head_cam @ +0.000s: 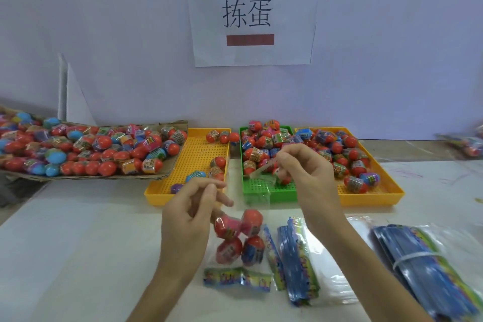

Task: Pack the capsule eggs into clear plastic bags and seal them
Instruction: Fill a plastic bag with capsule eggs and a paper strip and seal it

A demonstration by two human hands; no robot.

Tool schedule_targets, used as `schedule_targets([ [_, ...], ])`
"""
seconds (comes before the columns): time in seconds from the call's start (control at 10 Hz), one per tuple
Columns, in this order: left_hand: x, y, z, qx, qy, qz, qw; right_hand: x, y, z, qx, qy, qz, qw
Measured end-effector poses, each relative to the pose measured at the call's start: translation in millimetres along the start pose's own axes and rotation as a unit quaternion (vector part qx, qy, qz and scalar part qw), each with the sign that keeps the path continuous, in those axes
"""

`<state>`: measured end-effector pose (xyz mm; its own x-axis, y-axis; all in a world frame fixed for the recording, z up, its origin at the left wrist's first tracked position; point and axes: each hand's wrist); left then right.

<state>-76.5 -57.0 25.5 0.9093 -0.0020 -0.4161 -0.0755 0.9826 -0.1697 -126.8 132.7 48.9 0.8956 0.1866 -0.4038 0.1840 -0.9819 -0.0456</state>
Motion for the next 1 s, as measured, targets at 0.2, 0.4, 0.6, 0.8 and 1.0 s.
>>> schedule_targets([
  [0.2, -8, -11, -9, 0.013, -0.065, 0.085, 0.994, -11, -29, 0, -0.073, -0.001, 0.148, 0.986],
  [0.4, -12, -20, -14, 0.054, -0.121, 0.159, 0.978, -17, -44, -32, 0.073, 0.011, 0.088, 0.993],
  [0.6, -12, -16, -8, 0.048, -0.119, 0.137, 0.982, -45, -63, -136, 0.221, -0.008, -0.397, 0.891],
  [0.8, -11, -18, -7, 0.057, -0.117, 0.126, 0.983, -75, -103, -95, 0.214, 0.178, -0.254, 0.926],
  [1.0, -13, -15, -10, 0.056, -0.121, 0.102, 0.986, -67, -122, -65, 0.582, 0.195, -0.113, 0.781],
])
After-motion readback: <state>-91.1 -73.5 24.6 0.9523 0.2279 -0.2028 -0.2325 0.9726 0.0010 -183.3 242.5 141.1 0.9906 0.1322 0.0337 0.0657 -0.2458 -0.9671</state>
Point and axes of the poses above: each hand's wrist, its own x-axis away from the middle knuckle, its own y-axis out of the palm, z = x × y, and after that the axes turned 13 degrees about -z, right-handed
